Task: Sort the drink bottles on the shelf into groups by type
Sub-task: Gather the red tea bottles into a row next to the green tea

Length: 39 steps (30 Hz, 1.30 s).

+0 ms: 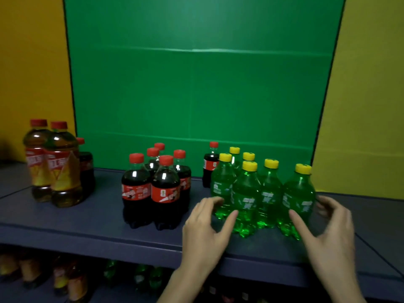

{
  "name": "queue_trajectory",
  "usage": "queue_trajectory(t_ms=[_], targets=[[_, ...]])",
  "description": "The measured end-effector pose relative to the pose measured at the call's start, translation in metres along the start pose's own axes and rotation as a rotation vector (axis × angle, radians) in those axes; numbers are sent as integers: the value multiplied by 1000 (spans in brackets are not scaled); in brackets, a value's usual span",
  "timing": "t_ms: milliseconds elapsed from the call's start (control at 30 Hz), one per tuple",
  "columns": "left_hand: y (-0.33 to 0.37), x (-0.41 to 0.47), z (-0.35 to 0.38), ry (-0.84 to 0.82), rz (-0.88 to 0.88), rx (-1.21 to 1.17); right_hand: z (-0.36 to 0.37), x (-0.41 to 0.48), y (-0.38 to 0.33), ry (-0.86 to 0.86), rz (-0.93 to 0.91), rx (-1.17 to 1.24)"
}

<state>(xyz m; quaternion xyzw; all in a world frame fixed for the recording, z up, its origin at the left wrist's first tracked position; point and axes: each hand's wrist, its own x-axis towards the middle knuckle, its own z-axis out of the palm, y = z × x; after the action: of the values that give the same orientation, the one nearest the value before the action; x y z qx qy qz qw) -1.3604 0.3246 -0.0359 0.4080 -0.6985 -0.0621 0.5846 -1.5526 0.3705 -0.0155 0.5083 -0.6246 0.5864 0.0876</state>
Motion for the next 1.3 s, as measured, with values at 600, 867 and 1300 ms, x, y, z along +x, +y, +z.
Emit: queue_trajectory(t_ms=[600,867,1300], targets=[[-152,-12,-299,267,-174,447,180,-130,-221,-611,-270,460],[-243,38,-349,64,-253,294,297,-145,-298,-546,-89,451],[-298,117,-320,-126,-439,14,378,-136,-314,-554,102,345]])
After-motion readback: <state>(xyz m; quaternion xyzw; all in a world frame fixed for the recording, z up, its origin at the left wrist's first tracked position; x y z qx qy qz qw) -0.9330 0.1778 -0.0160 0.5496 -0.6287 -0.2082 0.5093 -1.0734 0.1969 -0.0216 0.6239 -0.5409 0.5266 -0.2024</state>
